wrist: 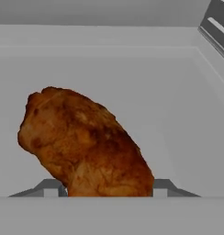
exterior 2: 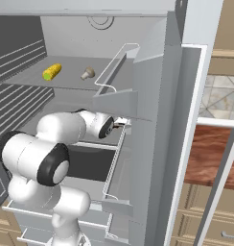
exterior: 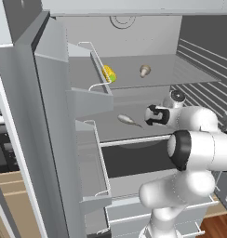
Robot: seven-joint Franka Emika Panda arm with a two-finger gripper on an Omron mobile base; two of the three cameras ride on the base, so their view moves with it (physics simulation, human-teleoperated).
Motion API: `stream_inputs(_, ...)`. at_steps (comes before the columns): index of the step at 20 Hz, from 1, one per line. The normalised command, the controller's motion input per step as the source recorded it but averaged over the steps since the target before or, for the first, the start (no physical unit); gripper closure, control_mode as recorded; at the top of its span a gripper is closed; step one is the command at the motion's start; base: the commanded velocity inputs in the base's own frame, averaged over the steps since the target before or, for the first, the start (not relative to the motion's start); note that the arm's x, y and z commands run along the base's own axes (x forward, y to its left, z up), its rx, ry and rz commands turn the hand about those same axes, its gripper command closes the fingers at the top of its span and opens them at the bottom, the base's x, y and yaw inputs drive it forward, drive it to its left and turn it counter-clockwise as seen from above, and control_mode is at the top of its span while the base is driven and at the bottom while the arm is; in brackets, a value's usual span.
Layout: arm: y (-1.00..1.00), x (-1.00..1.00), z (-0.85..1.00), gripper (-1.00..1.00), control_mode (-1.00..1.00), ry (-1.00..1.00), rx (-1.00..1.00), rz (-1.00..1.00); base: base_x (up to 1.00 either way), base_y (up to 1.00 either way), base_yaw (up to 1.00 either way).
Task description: Gather the corn and mushroom from the fridge and place them on a tray on the dining counter. Then gather the chicken drumstick and fish from the fridge and place them on the other tray.
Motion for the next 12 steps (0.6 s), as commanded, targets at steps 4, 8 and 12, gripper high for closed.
stream_inputs(4, 0.01, -0.59, 0.51, 1.0, -1.0, -0.02, 0.0, 0.01, 0.0, 0.0, 0.0)
stream_inputs(8, 0.03, -0.69, 0.51, 1.0, -1.0, 0.01, 0.0, 0.02, 0.0, 0.0, 0.0)
stream_inputs(12, 0.19, -0.66, 0.48, 1.0, -1.0, 0.0, 0.0, 0.01, 0.0, 0.0, 0.0)
